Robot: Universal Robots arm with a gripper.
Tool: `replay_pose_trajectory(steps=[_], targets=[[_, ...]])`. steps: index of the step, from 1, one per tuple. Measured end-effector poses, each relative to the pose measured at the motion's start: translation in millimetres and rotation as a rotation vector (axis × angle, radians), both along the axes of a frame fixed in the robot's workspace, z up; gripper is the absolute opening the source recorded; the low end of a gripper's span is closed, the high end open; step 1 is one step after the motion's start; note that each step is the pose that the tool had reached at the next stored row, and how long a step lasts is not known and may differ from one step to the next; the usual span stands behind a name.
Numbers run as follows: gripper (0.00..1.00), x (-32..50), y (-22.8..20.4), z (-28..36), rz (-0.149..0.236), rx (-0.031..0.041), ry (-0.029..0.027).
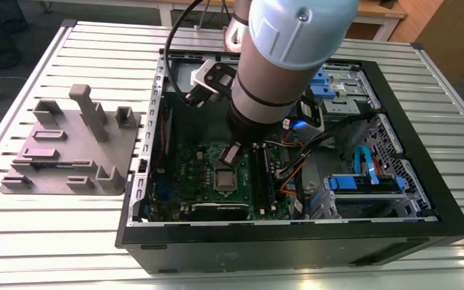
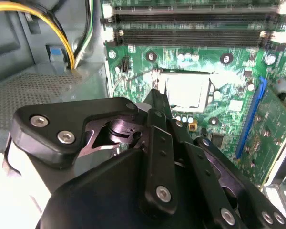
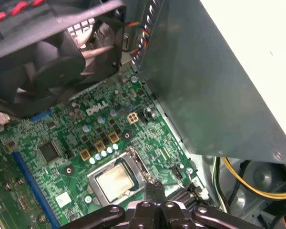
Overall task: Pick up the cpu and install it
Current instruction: 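Install the first cpu locking lever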
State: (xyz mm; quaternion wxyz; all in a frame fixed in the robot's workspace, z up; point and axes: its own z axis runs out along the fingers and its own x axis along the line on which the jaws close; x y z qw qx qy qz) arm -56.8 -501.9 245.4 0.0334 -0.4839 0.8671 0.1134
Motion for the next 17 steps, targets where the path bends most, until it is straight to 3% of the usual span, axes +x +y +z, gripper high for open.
replay_pose_trajectory(steps=[4,17], targets=[[0.1,7.9,0.4,-0.3,0.0,0.0003,0.0022],[0.1,9.3,0.6,-0.5,0.0,0.0001,0.0025]])
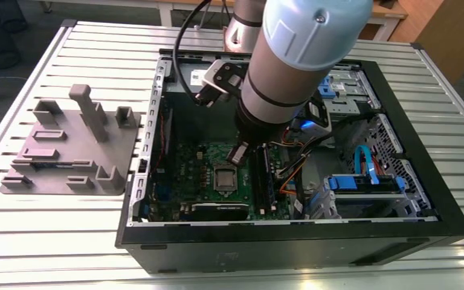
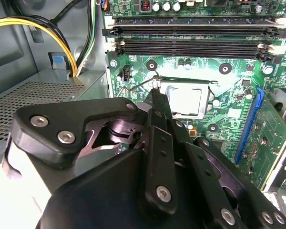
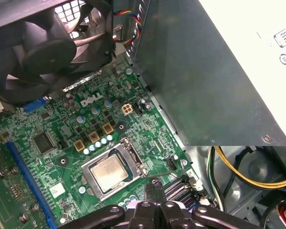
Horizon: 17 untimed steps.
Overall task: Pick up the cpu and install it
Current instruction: 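Install the first cpu locking lever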
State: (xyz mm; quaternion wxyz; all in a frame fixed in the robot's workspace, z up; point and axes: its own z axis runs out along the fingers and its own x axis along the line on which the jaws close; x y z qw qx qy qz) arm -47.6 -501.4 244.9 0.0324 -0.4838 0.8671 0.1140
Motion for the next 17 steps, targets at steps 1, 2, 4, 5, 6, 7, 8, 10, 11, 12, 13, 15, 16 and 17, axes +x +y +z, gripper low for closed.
replay_pose_trajectory(steps=[1,2,4,5,6,7,8,10,11,12,13,15,16,17], targets=[[0.1,0.6,0.2,0.0,0.0,0.0,0.0],[0.1,1.3,0.4,0.0,0.0,-0.0001,0.0001],[0.1,3.0,1.2,-0.1,0.0,0.0,0.0001],[0.1,3.7,1.6,-0.1,0.0,-0.0001,0.0001],[0.1,4.6,2.0,-0.2,0.0,-0.0001,0.0002],[0.1,5.7,2.4,-0.3,0.0,-0.0001,0.0003],[0.1,7.1,2.7,-0.4,0.0,0.0,0.0005],[0.1,9.8,3.8,-0.4,0.0,-0.0001,0.001],[0.1,11.0,4.7,-0.5,0.0,-0.0002,0.0012],[0.1,11.6,6.1,-0.5,0.0,-0.0001,0.0011],[0.1,12.0,7.7,-0.6,0.0,-0.0001,0.0011],[0.1,13.0,11.6,-1.0,0.001,-0.0002,0.0011],[0.1,13.6,13.9,-1.3,0.001,-0.0001,0.0011],[0.1,14.3,16.2,-1.6,0.001,-0.0001,0.0011]])
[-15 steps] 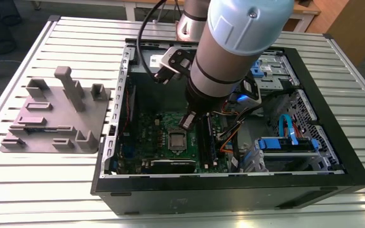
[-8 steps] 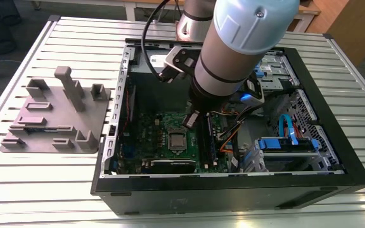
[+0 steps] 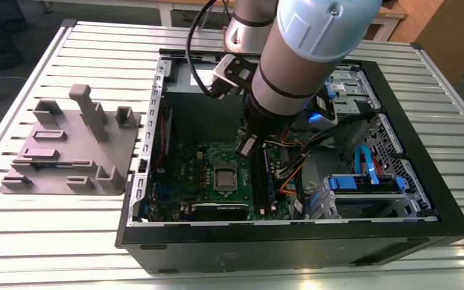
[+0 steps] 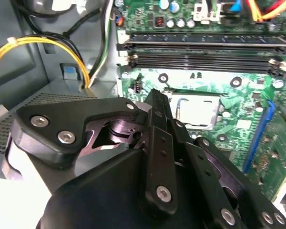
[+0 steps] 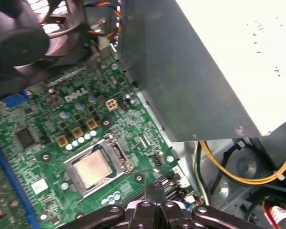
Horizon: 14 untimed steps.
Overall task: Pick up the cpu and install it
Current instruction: 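Install the first cpu locking lever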
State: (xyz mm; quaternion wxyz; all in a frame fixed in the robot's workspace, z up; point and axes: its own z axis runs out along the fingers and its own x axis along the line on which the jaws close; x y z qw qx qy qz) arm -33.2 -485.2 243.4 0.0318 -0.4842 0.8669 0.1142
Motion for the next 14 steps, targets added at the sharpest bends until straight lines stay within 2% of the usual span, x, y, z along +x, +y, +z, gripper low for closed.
replay_pose_trajectory(steps=[5,10,14], targets=[[0.1,4.6,7.5,-1.9,0.0,0.0001,0.0002],[0.1,4.7,11.3,-6.0,0.0,0.0006,0.0002],[0.1,4.5,18.6,-8.2,0.001,0.0006,0.0003]])
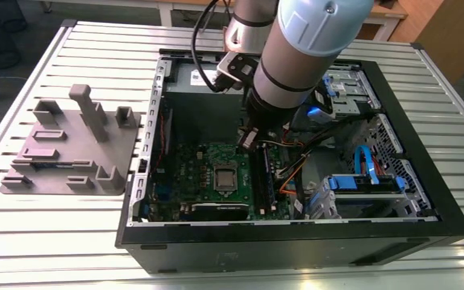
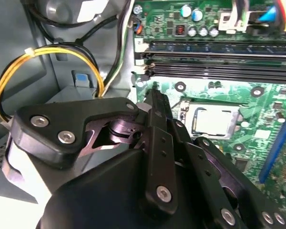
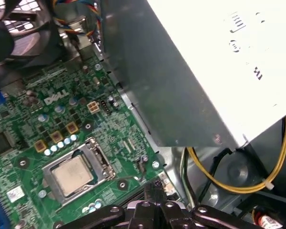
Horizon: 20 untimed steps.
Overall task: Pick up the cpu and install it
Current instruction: 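Install the first cpu locking lever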
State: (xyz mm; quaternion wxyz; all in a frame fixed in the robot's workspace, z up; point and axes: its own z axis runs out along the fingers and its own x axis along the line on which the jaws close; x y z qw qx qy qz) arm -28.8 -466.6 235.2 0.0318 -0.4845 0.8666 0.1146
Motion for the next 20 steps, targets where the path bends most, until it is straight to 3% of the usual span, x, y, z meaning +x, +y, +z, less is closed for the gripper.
replay_pose_trajectory(steps=[8,20], targets=[[0.1,-3.3,2.5,-3.8,0.031,0.0003,0.0],[0.1,-3.9,-2.0,-3.8,0.033,-0.0002,0.0]])
